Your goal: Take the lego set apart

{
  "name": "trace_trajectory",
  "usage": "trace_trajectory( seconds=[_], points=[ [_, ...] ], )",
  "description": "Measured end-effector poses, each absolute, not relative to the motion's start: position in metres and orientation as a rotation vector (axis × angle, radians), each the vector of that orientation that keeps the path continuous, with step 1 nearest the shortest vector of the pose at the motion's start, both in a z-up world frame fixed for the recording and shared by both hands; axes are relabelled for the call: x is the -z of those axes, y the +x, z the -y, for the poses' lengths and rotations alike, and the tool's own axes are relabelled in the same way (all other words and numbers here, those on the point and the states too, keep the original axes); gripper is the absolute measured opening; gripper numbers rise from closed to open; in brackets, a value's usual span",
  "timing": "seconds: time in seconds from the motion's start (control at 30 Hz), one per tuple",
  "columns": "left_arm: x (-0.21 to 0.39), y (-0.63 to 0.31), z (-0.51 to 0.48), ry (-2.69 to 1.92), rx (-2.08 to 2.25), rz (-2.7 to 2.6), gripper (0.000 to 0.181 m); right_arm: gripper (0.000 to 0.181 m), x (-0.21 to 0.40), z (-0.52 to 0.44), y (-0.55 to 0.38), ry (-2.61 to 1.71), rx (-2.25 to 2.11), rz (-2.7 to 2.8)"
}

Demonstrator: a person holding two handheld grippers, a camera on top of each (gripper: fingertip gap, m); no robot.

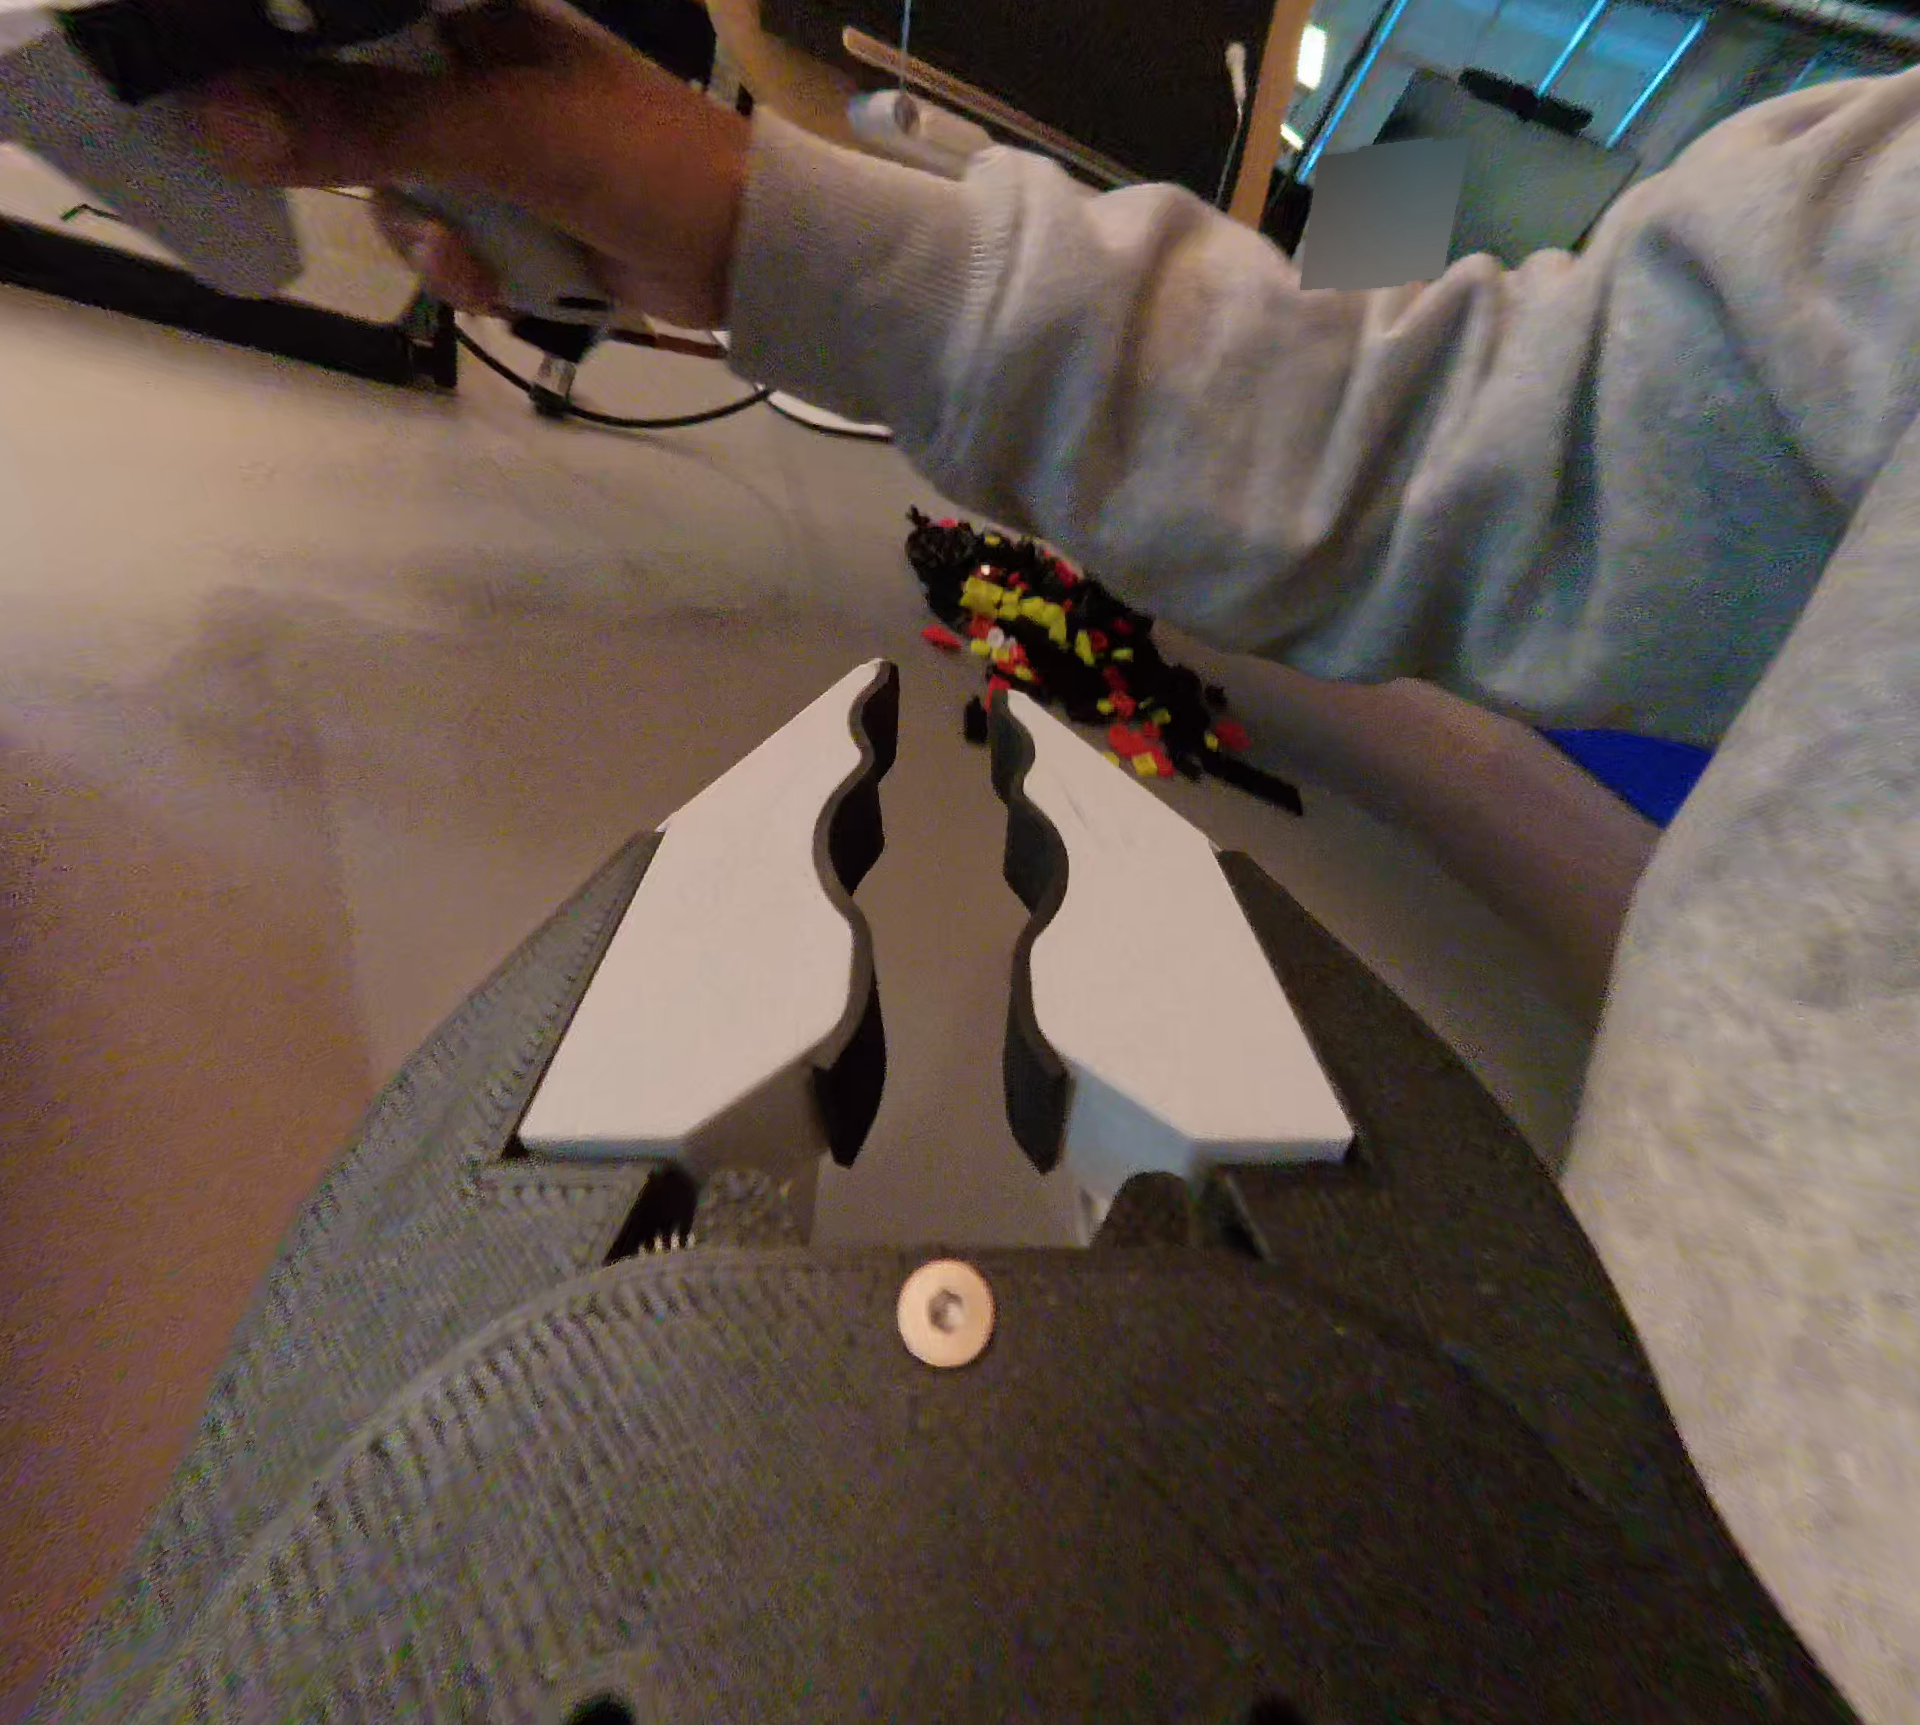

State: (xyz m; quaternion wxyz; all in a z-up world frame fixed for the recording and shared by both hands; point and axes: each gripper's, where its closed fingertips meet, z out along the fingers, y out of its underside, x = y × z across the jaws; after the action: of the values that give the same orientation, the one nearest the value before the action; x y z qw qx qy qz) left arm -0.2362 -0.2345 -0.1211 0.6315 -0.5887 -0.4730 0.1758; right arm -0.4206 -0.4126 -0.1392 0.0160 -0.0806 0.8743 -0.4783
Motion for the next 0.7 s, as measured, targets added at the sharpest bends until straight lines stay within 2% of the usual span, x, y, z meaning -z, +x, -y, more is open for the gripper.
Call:
trace_trajectory(
  seconds=[0.2,0.33,0.4,0.7],
  points=[
    [0.109,-0.258,0.232,-1.138,-0.210,1.066,0.016,0.031,0.163,0.452,-0.437,-0.447,1.338,-2.711],
    [0.113,-0.261,0.234,-1.124,-0.215,1.081,0.016,0.033,0.166,0.459,-0.407,-0.509,1.269,-2.648],
    [0.111,-0.259,0.234,-1.116,-0.225,1.069,0.015,0.026,0.161,0.463,-0.398,-0.549,1.306,-2.664],
    [0.112,-0.255,0.232,-1.118,-0.230,1.059,0.014,0.040,0.164,0.477,-0.373,-0.774,1.297,-2.754]
  ],
)
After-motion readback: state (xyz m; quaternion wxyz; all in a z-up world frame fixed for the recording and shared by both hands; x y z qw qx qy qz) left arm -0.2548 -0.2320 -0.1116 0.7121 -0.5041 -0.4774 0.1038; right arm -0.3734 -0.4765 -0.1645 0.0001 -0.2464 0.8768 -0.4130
